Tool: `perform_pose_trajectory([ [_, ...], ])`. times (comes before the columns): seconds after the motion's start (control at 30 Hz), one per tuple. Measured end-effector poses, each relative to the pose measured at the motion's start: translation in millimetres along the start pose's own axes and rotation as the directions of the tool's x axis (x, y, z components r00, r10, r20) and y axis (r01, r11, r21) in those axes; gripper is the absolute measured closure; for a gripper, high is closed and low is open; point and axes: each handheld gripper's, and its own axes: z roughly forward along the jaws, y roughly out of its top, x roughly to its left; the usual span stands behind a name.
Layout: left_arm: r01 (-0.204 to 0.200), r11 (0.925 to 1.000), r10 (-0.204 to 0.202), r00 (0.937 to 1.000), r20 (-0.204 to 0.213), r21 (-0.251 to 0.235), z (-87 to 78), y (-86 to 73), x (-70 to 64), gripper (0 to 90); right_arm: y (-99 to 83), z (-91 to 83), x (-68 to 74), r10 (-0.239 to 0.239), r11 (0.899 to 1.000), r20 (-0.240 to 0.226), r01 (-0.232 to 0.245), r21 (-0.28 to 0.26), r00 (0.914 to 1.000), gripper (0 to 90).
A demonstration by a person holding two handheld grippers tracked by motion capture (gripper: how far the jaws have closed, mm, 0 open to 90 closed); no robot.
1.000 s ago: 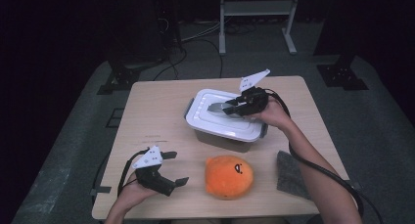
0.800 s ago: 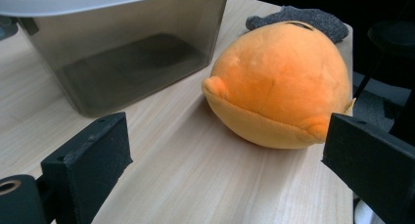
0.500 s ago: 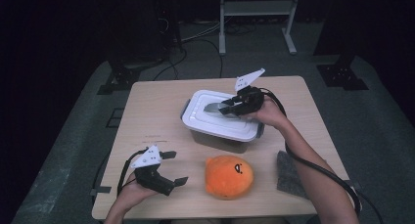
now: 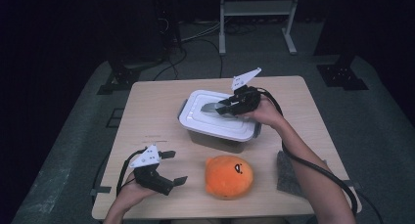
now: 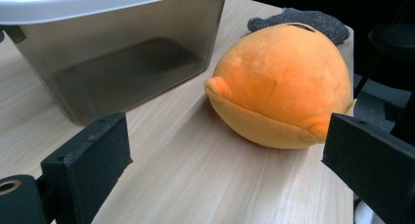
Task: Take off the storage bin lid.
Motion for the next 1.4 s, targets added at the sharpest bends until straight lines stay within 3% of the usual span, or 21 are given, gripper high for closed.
perform_pose_trajectory([
  [0.5,0.001,1.0000,-0.001,1.0000,-0.005,-0.006,-1.1,-0.2,0.4,3.0,2.1,2.3,1.1,0.010,1.000,0.001,-0.010,0.000,1.0000,65.7],
  [0.77,0.005,1.0000,-0.005,1.0000,-0.005,-0.008,-2.5,-0.7,0.9,3.0,5.6,-4.0,3.5,0.006,1.000,0.015,-0.005,-0.028,0.9999,65.8],
  [1.07,0.002,1.0000,-0.002,1.0000,-0.010,-0.007,-3.6,-1.1,2.1,3.0,14.0,-34.6,10.4,-0.005,0.999,0.036,0.007,-0.045,0.9994,65.8],
  [1.23,0.006,0.9999,-0.006,0.9999,-0.008,-0.012,-3.6,-0.8,2.6,3.0,9.2,-50.4,13.9,-0.008,0.999,0.052,0.009,-0.036,0.9986,65.8],
  [1.4,0.005,1.0000,-0.006,1.0000,-0.008,-0.005,-2.3,-1.1,2.4,2.9,-2.4,-77.0,18.6,0.008,0.999,0.079,-0.004,-0.048,0.9968,65.8],
])
